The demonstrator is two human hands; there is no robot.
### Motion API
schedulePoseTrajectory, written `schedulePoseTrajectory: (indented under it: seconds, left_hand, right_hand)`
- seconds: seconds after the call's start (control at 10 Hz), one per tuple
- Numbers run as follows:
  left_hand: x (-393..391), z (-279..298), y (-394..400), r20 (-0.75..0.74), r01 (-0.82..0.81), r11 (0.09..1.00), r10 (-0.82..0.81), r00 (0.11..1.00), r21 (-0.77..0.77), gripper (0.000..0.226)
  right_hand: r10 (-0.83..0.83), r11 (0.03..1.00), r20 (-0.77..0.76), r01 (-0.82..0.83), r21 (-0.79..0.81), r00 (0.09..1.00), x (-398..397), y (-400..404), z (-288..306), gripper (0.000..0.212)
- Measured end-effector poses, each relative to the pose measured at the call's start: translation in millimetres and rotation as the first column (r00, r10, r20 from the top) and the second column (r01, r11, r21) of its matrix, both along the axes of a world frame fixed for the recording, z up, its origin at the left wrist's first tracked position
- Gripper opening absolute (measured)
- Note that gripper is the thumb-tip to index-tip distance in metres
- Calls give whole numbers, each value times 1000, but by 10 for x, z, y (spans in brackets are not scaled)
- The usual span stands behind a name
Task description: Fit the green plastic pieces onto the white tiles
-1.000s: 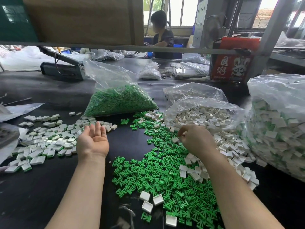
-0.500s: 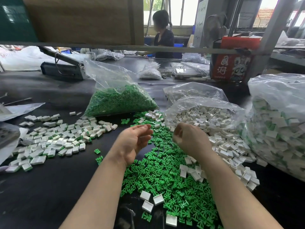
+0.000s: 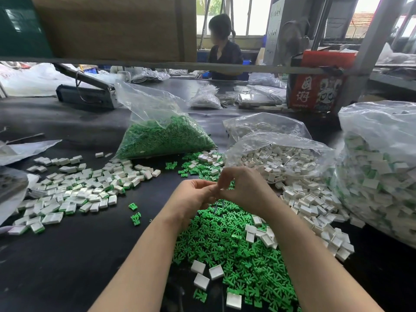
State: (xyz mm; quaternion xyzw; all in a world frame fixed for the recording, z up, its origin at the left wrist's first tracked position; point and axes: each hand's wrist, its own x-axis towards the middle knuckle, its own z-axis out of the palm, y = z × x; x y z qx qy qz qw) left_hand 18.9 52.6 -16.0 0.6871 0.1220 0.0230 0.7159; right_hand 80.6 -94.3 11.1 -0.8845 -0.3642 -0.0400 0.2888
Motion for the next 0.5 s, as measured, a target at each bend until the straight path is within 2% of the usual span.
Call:
schedulePoseTrajectory:
  seconds: [0.1,0.2,0.3,0.4,0.5]
  left_hand:
    - [0,-33,-12,-8,12,960,-10,1000,281,0]
    - [3,-64,-23,0,17,910,-19,1000,415,10]
    - [3,-60,-8,8,3,880,-8,1000,474,11]
    - [-13,-1,-19,72,-48,813,8,997,580,6]
    - [-38,111,-76,106,-78,749,10,994,658,11]
  right_hand:
    - [18,992,-5,-18,-126,1000,4,4,-23,13]
    - [37,979,-42,-44,-197,998,12,-16,-21,13]
    - [34,976,-89,-52,-213,995,31,-69,9,9]
    - [8,979,-98,-27,-200,995,33,-163,78,5]
    - [-56,983,-69,43,-180,996,-16,-269,112,6]
